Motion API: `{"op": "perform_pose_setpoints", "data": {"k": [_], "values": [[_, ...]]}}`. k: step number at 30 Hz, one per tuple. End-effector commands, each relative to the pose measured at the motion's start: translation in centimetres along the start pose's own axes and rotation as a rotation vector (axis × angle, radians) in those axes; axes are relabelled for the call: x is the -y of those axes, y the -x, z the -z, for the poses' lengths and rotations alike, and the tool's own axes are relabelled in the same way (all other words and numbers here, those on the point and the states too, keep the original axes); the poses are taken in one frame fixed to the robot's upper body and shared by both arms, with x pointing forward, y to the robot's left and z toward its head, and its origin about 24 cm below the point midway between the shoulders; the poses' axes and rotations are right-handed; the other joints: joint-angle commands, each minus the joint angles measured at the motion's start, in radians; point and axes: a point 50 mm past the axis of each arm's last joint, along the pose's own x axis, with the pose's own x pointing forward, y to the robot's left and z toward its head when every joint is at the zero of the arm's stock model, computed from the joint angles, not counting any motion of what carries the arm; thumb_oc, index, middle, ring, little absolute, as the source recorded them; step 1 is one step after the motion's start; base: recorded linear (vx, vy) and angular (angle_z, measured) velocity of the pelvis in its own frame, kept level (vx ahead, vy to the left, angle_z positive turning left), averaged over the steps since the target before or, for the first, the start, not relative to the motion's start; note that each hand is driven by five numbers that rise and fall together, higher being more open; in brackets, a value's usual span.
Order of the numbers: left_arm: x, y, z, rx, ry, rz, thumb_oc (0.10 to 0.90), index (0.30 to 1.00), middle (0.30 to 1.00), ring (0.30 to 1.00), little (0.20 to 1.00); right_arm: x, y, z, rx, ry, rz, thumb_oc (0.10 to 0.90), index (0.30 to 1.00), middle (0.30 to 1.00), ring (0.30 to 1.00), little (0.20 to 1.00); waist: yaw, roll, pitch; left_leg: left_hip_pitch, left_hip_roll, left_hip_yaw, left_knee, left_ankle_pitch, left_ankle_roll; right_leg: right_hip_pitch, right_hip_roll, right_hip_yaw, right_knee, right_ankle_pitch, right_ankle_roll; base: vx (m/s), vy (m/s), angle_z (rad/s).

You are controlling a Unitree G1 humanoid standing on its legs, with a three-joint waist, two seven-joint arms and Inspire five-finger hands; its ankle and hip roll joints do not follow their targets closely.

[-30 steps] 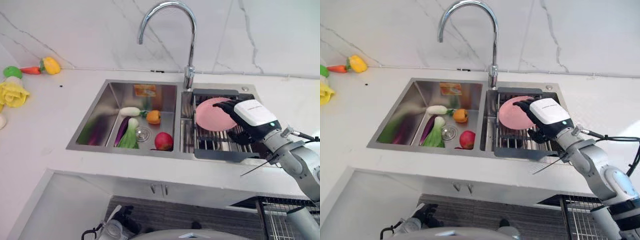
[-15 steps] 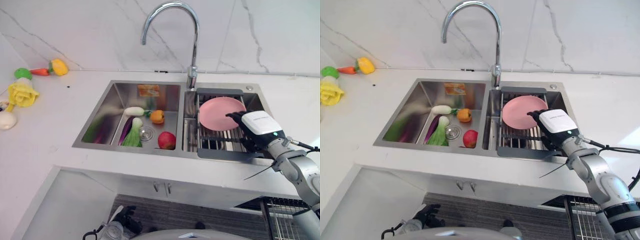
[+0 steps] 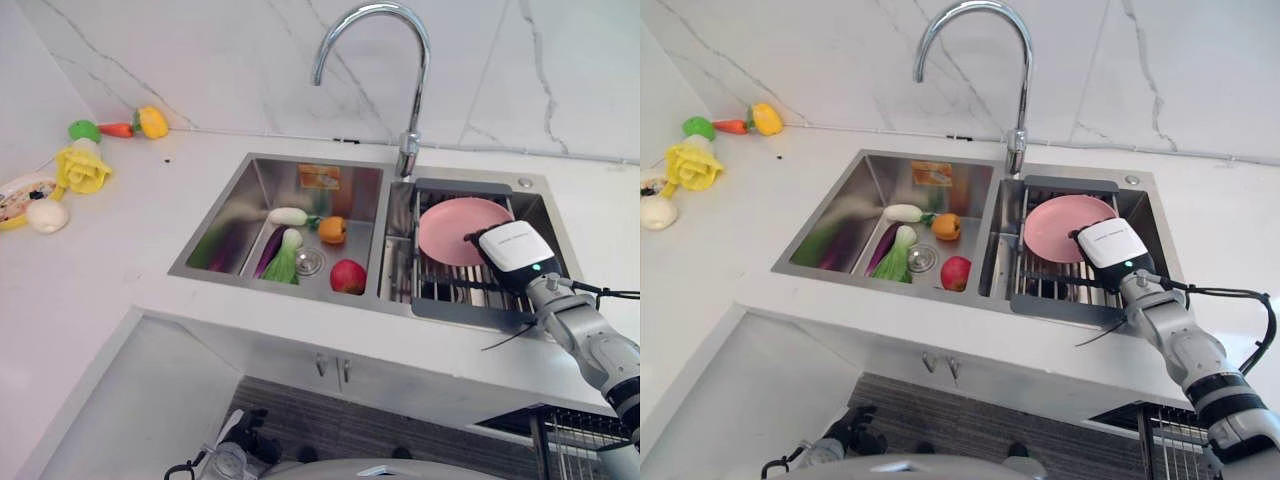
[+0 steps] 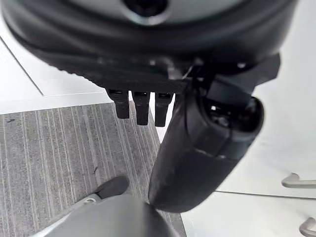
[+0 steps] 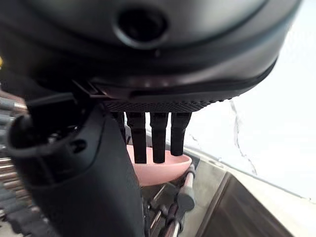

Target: Place the dishes in the dishwasher.

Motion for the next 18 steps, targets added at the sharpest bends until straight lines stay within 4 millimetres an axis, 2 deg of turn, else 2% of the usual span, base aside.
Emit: {"op": "perform_pose_setpoints", "data": {"k": [1,3,5,7,9,10,11,17,18], "values": [[0.3,0.3,2.2,-0.072,-0.110,0.023,0.800,0.900,0.900,0.900,0.900,5.9,-2.5,1.7,-0.081,0.074,0.339,0.400,0.300,0.300,0.300,0.300,0.040,-0.068,-0.017,-0.009,0.010,0.007,0.004,-0.019,-0.044,0.049,0.004,0.000,0.018,-0.097,0.009,0.00,0.000,0.00],[0.5,0.4,2.1,-0.063,-0.122,0.026,0.800,0.900,0.900,0.900,0.900,6.3,-2.4,1.8,-0.083,0.073,0.372,0.400,0.300,0.300,0.300,0.300,0.039,-0.067,-0.016,-0.010,0.011,0.007,0.004,-0.019,-0.044,0.048,0.004,0.000,0.018,-0.096,0.010,0.00,0.000,0.00],[0.9,0.4,1.8,-0.046,-0.135,0.031,0.800,0.900,0.900,0.900,0.900,7.6,-1.8,2.2,-0.099,0.074,0.464,0.400,0.300,0.300,0.300,0.300,0.031,-0.065,-0.016,-0.009,0.012,0.008,0.004,-0.019,-0.043,0.045,0.005,0.003,0.018,-0.097,0.009,0.00,0.000,0.00],[0.9,0.4,1.8,-0.046,-0.137,0.031,0.800,0.900,0.900,0.900,0.900,7.5,-1.7,2.2,-0.101,0.074,0.462,0.400,0.300,0.300,0.300,0.300,0.033,-0.065,-0.017,-0.009,0.012,0.007,0.004,-0.019,-0.043,0.045,0.005,0.002,0.018,-0.097,0.009,0.00,0.000,0.00],[1.0,0.4,1.6,-0.032,-0.143,0.034,0.800,0.900,0.900,0.900,0.900,9.1,-0.8,3.3,-0.146,0.077,0.561,0.400,0.300,0.300,0.300,0.300,0.022,-0.063,-0.017,-0.009,0.013,0.010,0.004,-0.020,-0.043,0.043,0.007,0.007,0.018,-0.098,0.009,0.00,0.000,0.00],[1.0,0.4,1.6,-0.031,-0.146,0.035,0.800,0.900,0.900,0.900,0.900,9.0,-0.7,3.4,-0.148,0.077,0.560,0.400,0.300,0.300,0.300,0.300,0.024,-0.063,-0.017,-0.008,0.013,0.010,0.004,-0.020,-0.043,0.043,0.007,0.007,0.018,-0.098,0.009,0.00,0.000,0.03],[1.0,0.5,1.6,-0.018,-0.154,0.035,0.800,0.900,0.900,0.900,0.900,10.6,0.4,4.2,-0.184,0.073,0.657,0.400,0.300,0.300,0.300,0.300,0.008,-0.059,-0.016,-0.006,0.013,0.017,0.004,-0.021,-0.043,0.039,0.009,0.015,0.018,-0.097,0.009,0.00,0.000,0.00],[0.5,0.7,1.5,0.020,-0.181,0.041,0.800,0.900,0.900,0.900,0.900,13.3,4.7,5.9,-0.270,0.078,0.835,0.400,0.300,0.300,0.300,0.300,-0.031,-0.047,-0.011,0.003,0.017,0.056,0.004,-0.026,-0.040,0.018,0.014,0.055,0.018,-0.088,0.012,-0.01,0.004,-0.15],[0.3,0.7,1.2,0.044,-0.187,0.048,0.800,0.900,0.900,0.900,0.900,13.7,6.3,6.6,-0.309,0.093,0.876,0.400,0.300,0.300,0.300,0.300,-0.066,-0.041,-0.005,0.006,0.019,0.075,0.004,-0.028,-0.038,0.002,0.019,0.086,0.018,-0.081,0.014,-0.01,0.008,-0.19]]}}
